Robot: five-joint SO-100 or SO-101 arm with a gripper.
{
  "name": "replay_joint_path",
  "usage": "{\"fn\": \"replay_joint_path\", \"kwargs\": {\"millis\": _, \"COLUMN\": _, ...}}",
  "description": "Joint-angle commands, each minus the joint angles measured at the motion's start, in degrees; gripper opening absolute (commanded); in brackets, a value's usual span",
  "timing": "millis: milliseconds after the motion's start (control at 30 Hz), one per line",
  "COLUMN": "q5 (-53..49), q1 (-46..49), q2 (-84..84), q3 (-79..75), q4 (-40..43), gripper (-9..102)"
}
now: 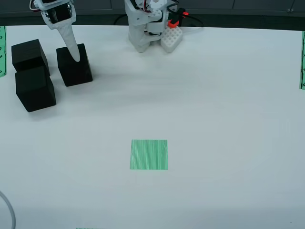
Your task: Stack 3 Blocks on the chosen place.
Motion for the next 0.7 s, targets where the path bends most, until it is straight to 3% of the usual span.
{"fn": "replay_joint_path", "kwargs": {"millis": 0, "q5": -0.3, "q1": -1.2, "q2": -0.8, "q3": -2.5, "q4": 0.4, "gripper": 35}}
{"fn": "replay_joint_path", "kwargs": {"millis": 500, "q5": 2.1, "q1": -2.5, "q2": -7.9, "q3": -3.0, "q4": -3.0, "gripper": 35}}
{"fn": "replay_joint_path", "kwargs": {"millis": 667, "q5": 7.3, "q1": -5.0, "q2": -9.7, "q3": -3.0, "q4": -4.9, "gripper": 28}}
